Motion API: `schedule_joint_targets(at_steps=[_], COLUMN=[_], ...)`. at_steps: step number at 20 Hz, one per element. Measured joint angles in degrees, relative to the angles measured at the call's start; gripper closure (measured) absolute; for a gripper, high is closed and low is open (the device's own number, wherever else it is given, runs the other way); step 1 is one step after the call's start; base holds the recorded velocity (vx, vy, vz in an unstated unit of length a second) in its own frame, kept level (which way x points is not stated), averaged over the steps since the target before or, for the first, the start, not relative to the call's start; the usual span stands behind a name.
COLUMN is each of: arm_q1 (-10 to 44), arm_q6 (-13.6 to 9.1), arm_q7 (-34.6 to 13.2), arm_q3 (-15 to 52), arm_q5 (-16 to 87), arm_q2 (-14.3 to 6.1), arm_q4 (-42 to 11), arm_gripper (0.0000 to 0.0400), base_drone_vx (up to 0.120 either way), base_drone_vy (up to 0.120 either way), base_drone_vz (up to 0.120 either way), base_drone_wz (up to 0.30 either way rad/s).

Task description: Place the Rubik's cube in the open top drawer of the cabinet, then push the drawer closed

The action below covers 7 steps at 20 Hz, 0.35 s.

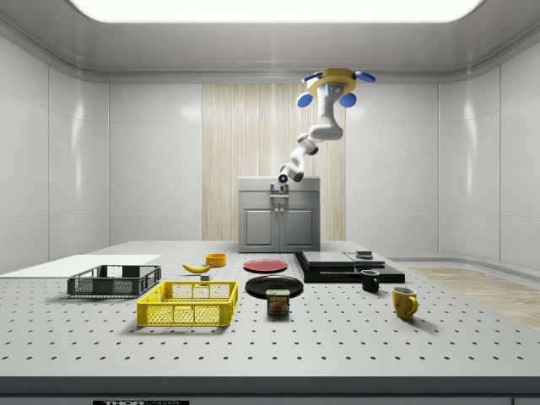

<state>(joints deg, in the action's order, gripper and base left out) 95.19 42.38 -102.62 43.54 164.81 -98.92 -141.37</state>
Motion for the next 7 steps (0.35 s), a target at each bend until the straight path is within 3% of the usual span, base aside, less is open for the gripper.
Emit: schedule_joint_targets(at_steps=[7], arm_q1=[-0.3], arm_q6=[0.2], arm_q7=[0.3], arm_q3=[0.1], arm_q5=[0.2], arm_q2=[0.0], arm_q4=[0.1], arm_gripper=[0.0295], base_drone_vx=[0.0], base_drone_vy=[0.0], base_drone_vz=[0.0], base_drone_wz=[0.0])
